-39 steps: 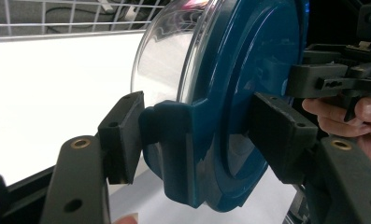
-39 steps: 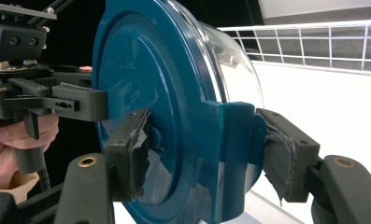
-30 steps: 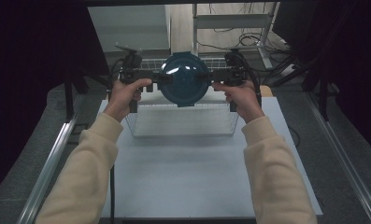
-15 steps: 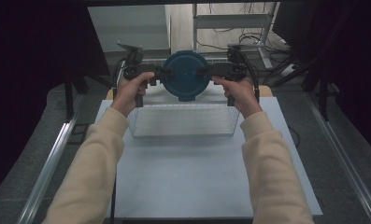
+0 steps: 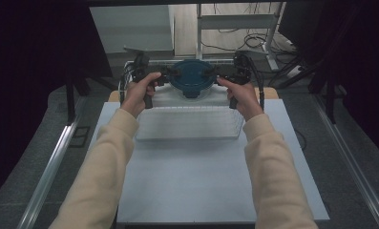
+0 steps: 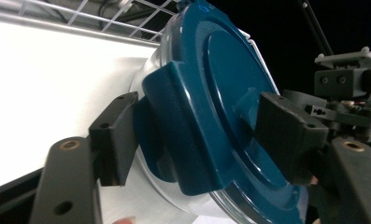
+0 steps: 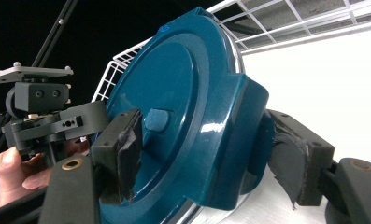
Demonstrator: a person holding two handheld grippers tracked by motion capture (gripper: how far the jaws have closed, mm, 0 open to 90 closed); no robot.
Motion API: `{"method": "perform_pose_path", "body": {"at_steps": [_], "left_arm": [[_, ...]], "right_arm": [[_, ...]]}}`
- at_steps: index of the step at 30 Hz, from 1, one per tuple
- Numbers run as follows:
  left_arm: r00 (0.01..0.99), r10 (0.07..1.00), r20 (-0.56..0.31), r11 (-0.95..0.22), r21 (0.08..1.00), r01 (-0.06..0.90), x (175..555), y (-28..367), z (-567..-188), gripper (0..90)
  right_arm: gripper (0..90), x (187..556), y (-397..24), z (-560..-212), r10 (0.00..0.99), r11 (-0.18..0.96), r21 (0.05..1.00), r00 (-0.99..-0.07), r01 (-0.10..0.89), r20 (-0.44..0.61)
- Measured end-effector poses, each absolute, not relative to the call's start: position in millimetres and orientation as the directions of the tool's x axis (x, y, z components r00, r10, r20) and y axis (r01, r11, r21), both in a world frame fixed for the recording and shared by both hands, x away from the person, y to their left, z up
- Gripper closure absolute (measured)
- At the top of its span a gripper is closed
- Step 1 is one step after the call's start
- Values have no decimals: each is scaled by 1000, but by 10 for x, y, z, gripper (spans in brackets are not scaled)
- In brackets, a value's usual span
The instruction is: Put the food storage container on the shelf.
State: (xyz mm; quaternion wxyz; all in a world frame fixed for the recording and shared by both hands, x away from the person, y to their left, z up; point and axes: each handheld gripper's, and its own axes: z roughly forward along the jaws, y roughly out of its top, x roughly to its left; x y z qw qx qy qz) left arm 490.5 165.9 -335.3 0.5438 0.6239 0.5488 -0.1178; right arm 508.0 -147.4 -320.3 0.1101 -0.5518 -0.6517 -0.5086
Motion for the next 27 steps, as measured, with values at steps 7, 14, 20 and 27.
{"method": "perform_pose_path", "body": {"at_steps": [7, 14, 20, 27], "left_arm": [[392, 583, -712, 210, 597, 774, 4816, 1684, -3326, 212], [468, 714, -521, 102, 738, 667, 4450, 1765, -3228, 206], [518, 744, -423, -2, 773, 635, 4070, 1822, -3236, 213], [554, 727, -405, -19, 795, 606, 3683, 1882, -3336, 221]], "right_arm": [[157, 4965, -1413, -3125, 662, -91, 607, -407, 790, 629], [105, 4673, -1501, -2955, 716, 4, 725, -508, 689, 479], [137, 4322, -1610, -2969, 723, 125, 785, -597, 606, 346], [158, 3994, -1766, -3093, 708, 166, 801, -635, 575, 309]]}}
